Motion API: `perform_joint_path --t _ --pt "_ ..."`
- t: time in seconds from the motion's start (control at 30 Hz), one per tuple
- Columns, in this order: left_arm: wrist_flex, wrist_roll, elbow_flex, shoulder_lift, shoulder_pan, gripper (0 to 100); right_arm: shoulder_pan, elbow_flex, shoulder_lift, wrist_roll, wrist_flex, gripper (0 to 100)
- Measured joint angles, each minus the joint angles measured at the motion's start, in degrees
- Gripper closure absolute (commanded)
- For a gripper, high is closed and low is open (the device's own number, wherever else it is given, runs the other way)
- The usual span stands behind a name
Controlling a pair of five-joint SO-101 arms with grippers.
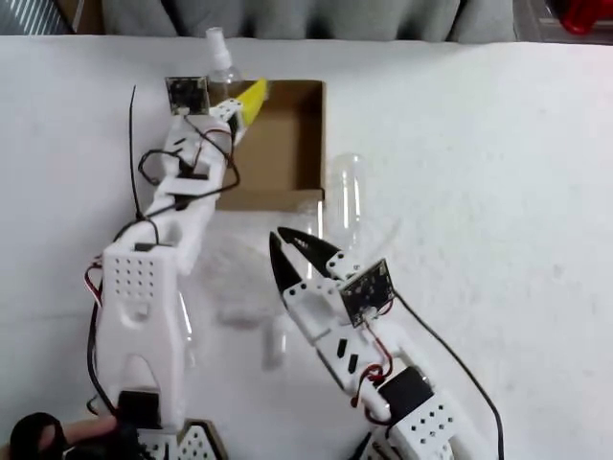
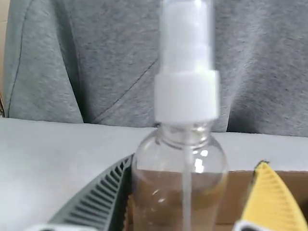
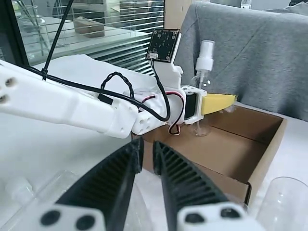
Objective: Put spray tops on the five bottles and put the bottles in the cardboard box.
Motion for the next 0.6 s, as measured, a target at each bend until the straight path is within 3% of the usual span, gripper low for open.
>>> perform_joint_path --t 0.4,0.6 --pt "0.26 0.00 0.00 -0.44 0.00 65 0.00 0.00 0.00 0.00 0.00 98.1" --pt "0.79 0.00 7.03 -6.07 -0.26 65 0.00 0.00 0.00 0.00 0.00 98.1"
